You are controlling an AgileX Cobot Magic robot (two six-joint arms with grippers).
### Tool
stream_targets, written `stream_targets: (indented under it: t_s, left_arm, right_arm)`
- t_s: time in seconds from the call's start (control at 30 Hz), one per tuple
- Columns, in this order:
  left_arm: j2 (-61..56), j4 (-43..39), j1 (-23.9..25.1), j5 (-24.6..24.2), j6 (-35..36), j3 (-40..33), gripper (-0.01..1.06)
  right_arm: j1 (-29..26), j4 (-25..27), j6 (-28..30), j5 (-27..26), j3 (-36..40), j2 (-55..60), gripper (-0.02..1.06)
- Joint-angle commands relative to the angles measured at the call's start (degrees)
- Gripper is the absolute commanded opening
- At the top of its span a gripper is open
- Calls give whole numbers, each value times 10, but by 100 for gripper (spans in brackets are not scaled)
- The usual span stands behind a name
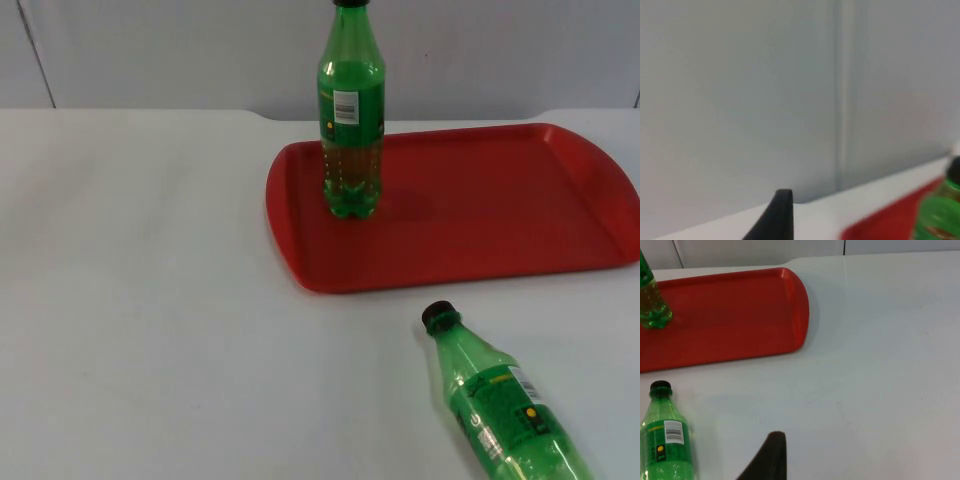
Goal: Place the bottle upright on the tray.
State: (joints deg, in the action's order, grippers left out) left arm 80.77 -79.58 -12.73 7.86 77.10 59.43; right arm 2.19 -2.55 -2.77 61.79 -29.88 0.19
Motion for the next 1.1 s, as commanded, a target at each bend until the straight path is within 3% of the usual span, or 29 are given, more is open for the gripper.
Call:
stream_targets:
  t_s: [0.0, 0.33, 0.53, 0.7, 0.83, 0.93, 1.0, 1.07]
  left_arm:
    - [-21, -1, 1, -36, 10, -4, 105]
    - [-78, -2, 1, -95, 10, -5, 105]
    - [-84, 41, 1, -133, 10, -33, 105]
    - [-88, 63, 1, -115, 10, -72, 105]
    - [-109, 84, 1, -38, 10, -112, 105]
    - [-119, 62, 1, -22, 10, -118, 105]
    - [-128, -7, 1, -50, 10, -117, 105]
    - [-130, -21, 1, -61, 10, -115, 105]
  right_arm:
    - [-5, 2, 2, -1, 4, -2, 105]
    - [-5, 2, 2, -1, 4, -2, 105]
    - [-5, 2, 2, -1, 4, -2, 105]
    - [-5, 2, 2, -1, 4, -2, 105]
    - [-5, 2, 2, -1, 4, -2, 105]
    - [-5, 2, 2, -1, 4, -2, 105]
    - [-5, 2, 2, -1, 4, -2, 105]
    - [-5, 2, 2, -1, 4, -2, 105]
